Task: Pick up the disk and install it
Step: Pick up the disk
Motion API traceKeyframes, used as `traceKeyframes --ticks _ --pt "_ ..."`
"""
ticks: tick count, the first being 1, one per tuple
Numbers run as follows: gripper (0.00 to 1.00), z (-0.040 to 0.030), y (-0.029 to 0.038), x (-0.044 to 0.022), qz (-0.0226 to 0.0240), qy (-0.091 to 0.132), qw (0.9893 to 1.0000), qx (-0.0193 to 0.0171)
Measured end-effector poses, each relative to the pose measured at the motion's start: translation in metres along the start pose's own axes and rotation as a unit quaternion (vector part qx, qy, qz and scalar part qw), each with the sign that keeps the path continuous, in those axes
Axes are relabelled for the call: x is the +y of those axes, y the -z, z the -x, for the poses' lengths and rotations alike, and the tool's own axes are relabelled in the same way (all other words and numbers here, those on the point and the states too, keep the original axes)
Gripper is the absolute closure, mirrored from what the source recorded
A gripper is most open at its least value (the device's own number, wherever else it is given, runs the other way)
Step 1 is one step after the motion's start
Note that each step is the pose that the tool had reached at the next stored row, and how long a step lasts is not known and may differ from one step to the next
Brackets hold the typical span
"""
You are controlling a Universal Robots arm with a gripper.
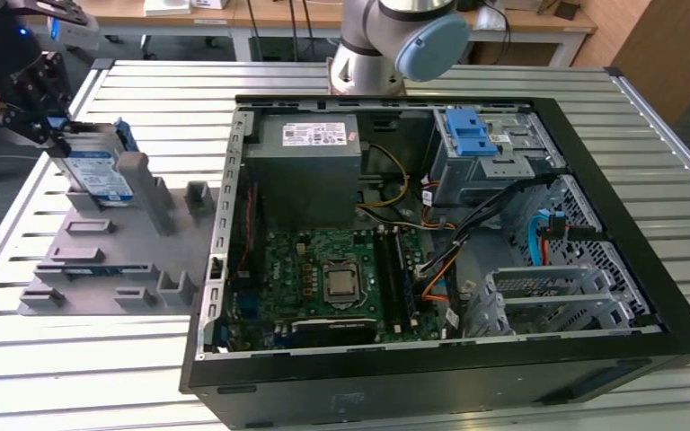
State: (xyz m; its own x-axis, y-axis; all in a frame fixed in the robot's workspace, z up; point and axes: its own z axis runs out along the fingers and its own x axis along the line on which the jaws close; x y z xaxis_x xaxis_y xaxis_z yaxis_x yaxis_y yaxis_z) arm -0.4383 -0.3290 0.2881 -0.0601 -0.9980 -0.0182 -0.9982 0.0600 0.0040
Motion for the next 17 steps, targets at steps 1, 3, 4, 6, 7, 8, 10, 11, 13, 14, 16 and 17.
traceKeyframes --ticks 1,3,4,6,7,8,10,11,13,14,16,17 --pt "0.63 0.0000 0.0000 0.0001 0.0001 0.006 1.0000 0.0000" --pt "0.63 0.0000 0.0001 0.0001 0.0004 0.018 0.9998 0.0001" --pt "0.63 0.0000 0.0001 0.0002 0.0005 0.021 0.9998 0.0001" --pt "0.63 0.0000 0.0001 0.0002 0.0005 0.022 0.9997 0.0001" --pt "0.63 0.0000 0.0001 0.0002 0.0005 0.023 0.9997 0.0001" --pt "0.63 -0.0001 0.0001 0.0001 0.0005 0.023 0.9997 0.0001" --pt "0.63 0.0000 0.0001 0.0002 0.0005 0.023 0.9997 0.0001" --pt "0.63 0.0000 0.0001 0.0001 0.0005 0.023 0.9997 0.0001" --pt "0.62 -0.0001 0.0001 0.0002 0.0005 0.023 0.9997 0.0001" --pt "0.55 -0.0001 0.0000 0.0001 0.0005 0.023 0.9997 0.0001" --pt "0.55 -0.0001 0.0001 0.0001 0.0005 0.023 0.9997 0.0001" --pt "0.55 -0.0001 0.0001 0.0001 0.0005 0.024 0.9997 0.0001"
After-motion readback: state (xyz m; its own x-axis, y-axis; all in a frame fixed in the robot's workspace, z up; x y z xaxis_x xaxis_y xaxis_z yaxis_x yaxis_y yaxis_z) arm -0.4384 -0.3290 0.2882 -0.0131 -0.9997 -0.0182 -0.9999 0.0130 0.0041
